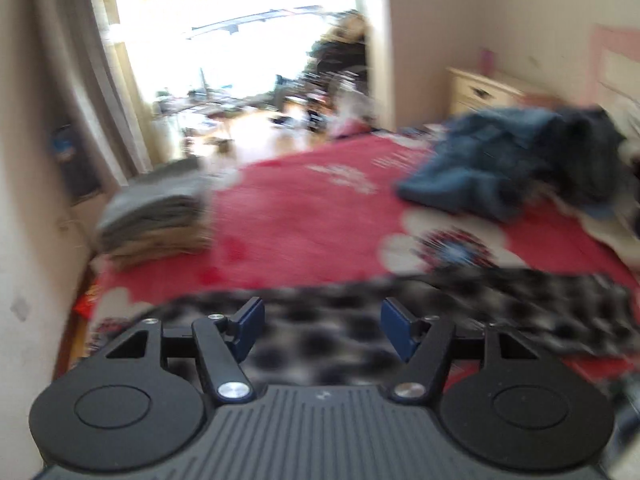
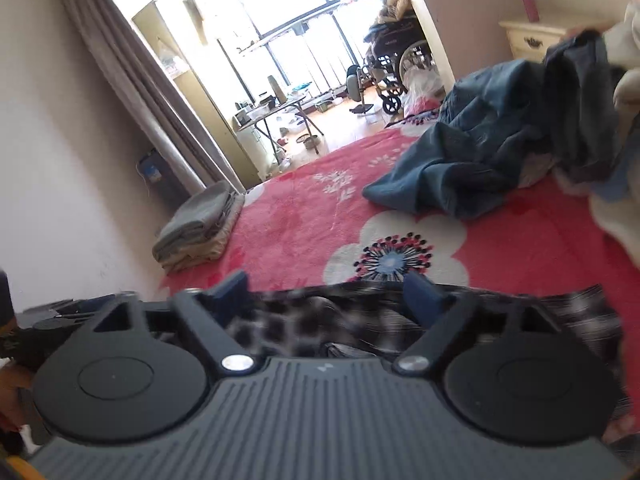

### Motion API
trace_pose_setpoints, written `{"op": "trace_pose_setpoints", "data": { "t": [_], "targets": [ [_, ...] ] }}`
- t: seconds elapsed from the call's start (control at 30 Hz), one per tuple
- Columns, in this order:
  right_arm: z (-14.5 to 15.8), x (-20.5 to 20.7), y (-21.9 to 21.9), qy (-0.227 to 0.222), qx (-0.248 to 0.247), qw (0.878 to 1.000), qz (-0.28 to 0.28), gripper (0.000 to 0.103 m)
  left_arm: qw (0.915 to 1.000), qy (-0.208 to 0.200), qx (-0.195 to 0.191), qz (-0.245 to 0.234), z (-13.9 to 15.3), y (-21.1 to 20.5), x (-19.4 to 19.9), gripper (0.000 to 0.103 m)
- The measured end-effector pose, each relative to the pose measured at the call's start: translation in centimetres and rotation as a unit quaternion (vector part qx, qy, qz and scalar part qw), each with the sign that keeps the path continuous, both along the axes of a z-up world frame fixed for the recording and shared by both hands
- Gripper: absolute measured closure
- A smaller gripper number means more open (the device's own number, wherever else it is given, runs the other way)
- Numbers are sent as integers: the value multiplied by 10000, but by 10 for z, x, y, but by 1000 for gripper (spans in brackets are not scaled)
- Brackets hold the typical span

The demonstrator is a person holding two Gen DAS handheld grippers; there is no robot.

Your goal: Fold clothes

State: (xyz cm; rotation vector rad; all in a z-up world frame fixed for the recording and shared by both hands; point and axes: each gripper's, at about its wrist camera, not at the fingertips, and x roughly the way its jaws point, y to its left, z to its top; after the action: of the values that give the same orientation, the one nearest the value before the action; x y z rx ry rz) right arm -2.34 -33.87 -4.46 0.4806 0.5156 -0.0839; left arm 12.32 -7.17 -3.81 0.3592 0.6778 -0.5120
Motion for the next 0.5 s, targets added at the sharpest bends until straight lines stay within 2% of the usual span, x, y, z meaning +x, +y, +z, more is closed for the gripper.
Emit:
{"op": "trace_pose_setpoints", "data": {
  "t": [0.03,0.17,0.33,0.5],
  "targets": [
    [-2,-3,3,58,-132,9998,120,1,9999,17,62,-87,-4,-8,-10,37],
    [-16,-13,10,295,-358,9984,317,1,9997,138,95,-180,-13,-27,-36,37],
    [-26,-32,-4,189,-521,9984,138,1,9994,282,47,-201,-25,-48,-40,33],
    [-31,-52,-33,236,-911,9956,43,1,9989,336,28,-322,-42,-80,-38,29]
  ]
}}
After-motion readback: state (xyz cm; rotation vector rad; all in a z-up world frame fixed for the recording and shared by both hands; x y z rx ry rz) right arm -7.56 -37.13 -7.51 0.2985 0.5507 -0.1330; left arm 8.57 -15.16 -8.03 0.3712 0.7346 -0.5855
